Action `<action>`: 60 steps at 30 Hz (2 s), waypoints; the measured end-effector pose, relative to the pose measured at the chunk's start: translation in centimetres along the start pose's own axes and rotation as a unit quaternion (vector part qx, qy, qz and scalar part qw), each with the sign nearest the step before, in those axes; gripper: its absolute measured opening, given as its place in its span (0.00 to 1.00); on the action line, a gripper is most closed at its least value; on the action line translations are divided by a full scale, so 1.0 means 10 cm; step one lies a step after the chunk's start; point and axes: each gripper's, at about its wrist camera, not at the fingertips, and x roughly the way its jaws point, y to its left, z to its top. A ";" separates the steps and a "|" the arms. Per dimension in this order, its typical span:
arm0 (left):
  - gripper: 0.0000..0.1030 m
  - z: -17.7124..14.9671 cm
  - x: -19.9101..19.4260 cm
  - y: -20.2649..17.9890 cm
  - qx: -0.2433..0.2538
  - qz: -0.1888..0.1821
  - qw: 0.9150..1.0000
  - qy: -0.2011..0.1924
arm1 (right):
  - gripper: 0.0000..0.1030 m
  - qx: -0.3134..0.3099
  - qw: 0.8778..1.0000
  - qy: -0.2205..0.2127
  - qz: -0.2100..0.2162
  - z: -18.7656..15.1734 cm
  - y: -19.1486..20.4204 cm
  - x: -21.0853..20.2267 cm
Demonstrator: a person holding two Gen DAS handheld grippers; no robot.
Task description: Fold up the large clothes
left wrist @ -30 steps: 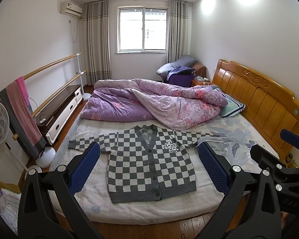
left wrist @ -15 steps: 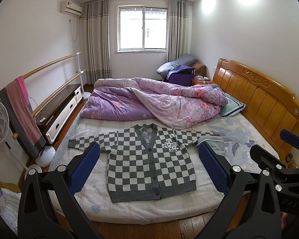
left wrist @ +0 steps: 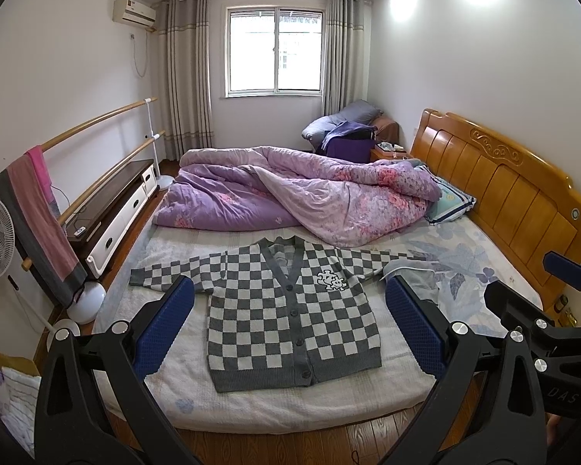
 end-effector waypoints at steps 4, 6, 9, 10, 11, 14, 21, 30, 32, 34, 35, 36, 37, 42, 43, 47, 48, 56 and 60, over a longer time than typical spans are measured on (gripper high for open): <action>0.95 0.00 0.05 0.01 0.001 -0.001 1.000 0.002 | 0.93 0.000 1.000 0.004 -0.003 0.01 0.03 0.04; 0.95 -0.01 0.05 0.01 0.001 -0.002 1.000 0.003 | 0.93 0.002 1.000 0.005 -0.004 0.02 0.06 0.05; 0.95 -0.02 0.08 0.01 0.002 -0.002 1.000 0.004 | 0.93 0.003 1.000 0.007 -0.007 0.03 0.10 0.07; 0.95 -0.02 0.10 0.03 0.002 -0.004 1.000 0.004 | 0.93 0.003 1.000 0.008 -0.007 0.03 0.11 0.09; 0.95 -0.01 0.12 0.07 0.002 -0.005 1.000 0.006 | 0.93 0.004 1.000 0.009 -0.008 0.04 0.12 0.11; 0.95 0.00 0.18 0.16 0.007 -0.009 1.000 0.009 | 0.93 0.007 1.000 0.012 -0.010 0.05 0.19 0.15; 0.95 0.07 0.30 0.40 0.011 -0.018 1.000 0.017 | 0.93 0.012 1.000 0.017 -0.017 0.09 0.39 0.25; 0.95 0.17 0.44 0.67 0.019 -0.033 0.999 0.024 | 0.93 0.016 0.999 0.023 -0.031 0.16 0.65 0.38; 0.95 0.20 0.47 0.76 0.021 -0.036 0.999 0.027 | 0.93 0.017 0.999 0.024 -0.034 0.18 0.74 0.42; 0.95 0.21 0.50 0.83 0.022 -0.038 0.999 0.029 | 0.93 0.017 0.999 0.026 -0.036 0.19 0.82 0.45; 0.95 0.21 0.51 0.86 0.023 -0.039 0.999 0.030 | 0.93 0.018 0.999 0.026 -0.037 0.19 0.84 0.47; 0.95 0.21 0.54 0.90 0.023 -0.039 0.998 0.031 | 0.93 0.019 0.999 0.028 -0.037 0.19 0.87 0.50; 0.95 0.20 0.55 0.94 0.024 -0.039 0.998 0.033 | 0.93 0.019 0.999 0.031 -0.038 0.19 0.91 0.53; 0.95 0.19 0.72 1.05 0.022 -0.041 0.998 0.049 | 0.93 0.021 0.998 0.043 -0.040 0.17 1.01 0.68; 0.95 0.18 0.76 1.05 0.022 -0.041 0.998 0.053 | 0.93 0.021 0.998 0.047 -0.040 0.16 1.02 0.73; 0.95 0.20 0.96 1.05 0.021 -0.037 0.997 0.066 | 0.93 0.020 0.997 0.058 -0.039 0.19 1.03 0.92; 0.95 0.22 1.05 1.03 0.019 -0.033 0.997 0.069 | 0.93 0.018 0.997 0.061 -0.036 0.20 1.00 1.00; 0.95 0.39 1.83 0.82 -0.007 0.002 0.995 0.095 | 0.93 0.003 0.997 0.079 0.011 0.38 0.65 1.75; 0.95 0.56 2.37 0.71 -0.037 0.029 0.991 0.125 | 0.93 -0.022 0.994 0.097 0.043 0.58 0.44 2.30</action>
